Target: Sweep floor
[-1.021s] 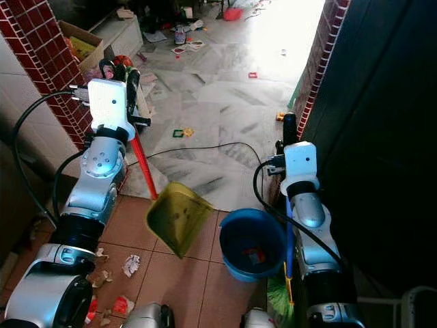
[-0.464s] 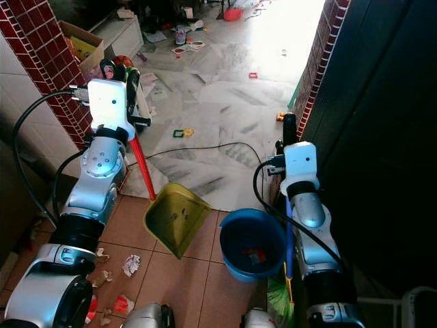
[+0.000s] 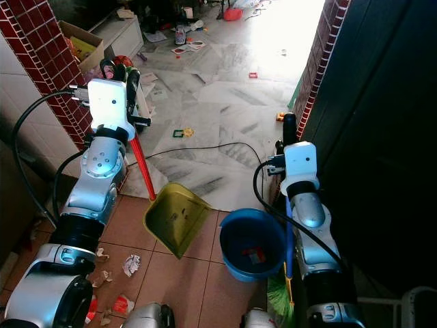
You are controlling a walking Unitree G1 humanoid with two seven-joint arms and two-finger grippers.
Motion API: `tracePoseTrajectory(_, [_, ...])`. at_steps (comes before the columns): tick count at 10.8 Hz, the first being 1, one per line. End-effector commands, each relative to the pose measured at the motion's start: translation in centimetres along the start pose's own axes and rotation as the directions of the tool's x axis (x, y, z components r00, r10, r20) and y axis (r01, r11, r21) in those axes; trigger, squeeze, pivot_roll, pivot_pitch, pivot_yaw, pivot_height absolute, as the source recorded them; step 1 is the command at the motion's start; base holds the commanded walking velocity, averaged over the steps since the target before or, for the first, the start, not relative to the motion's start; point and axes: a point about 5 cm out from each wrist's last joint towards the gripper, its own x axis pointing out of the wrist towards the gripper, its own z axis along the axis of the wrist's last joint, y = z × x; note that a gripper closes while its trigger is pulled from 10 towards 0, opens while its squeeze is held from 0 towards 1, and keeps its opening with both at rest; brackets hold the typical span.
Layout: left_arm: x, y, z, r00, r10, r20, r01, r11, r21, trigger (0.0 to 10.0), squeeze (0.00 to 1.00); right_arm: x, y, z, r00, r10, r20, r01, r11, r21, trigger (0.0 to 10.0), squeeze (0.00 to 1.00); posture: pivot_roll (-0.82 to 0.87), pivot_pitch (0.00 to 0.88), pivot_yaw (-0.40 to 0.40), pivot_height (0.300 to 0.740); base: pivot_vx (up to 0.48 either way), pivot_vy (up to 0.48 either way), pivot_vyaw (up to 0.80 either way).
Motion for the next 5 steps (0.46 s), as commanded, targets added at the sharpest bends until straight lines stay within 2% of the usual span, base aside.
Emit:
tracePoseTrajectory(1, [0.7, 0.4, 2.2, 0.994, 0.020, 0.111, -0.020, 1.000, 0.002, 10.0, 0.00, 0.5, 0.1, 1.0, 0.999, 0.002, 0.043, -0.002, 1.000, 0.002, 10.0, 0.00, -0.11, 0.000, 0.028, 0.740, 0.000, 0.000, 0.00])
tracePoseTrajectory(3, [0.7, 0.4, 2.2, 0.994, 0.020, 0.111, -0.020, 1.000, 0.002, 10.0, 0.00, 0.5, 0.1, 1.0, 0.999, 0.002, 0.043, -0.002, 1.000, 0.002, 10.0, 0.00, -0.11, 0.000, 0.028, 0.740, 0.000, 0.000, 0.00])
tracePoseTrajectory(4, [-1.8, 0.3, -1.7, 0.994, 0.071, -0.077, -0.079, 0.991, -0.105, 10.0, 0.00, 0.7, 0.8, 1.1, 0.995, 0.097, 0.003, -0.097, 0.994, 0.045, 10.0, 0.00, -0.07, 0.039, 0.028, 0.740, 0.000, 0.000, 0.00])
tracePoseTrajectory(5, [-7.4, -1.8, -7.3, 0.921, 0.039, -0.387, -0.169, 0.936, -0.309, 10.0, 0.00, -0.5, 1.5, -1.5, 0.981, 0.115, -0.153, -0.091, 0.983, 0.158, 10.0, 0.00, -0.09, 0.011, 0.040, 0.740, 0.000, 0.000, 0.00])
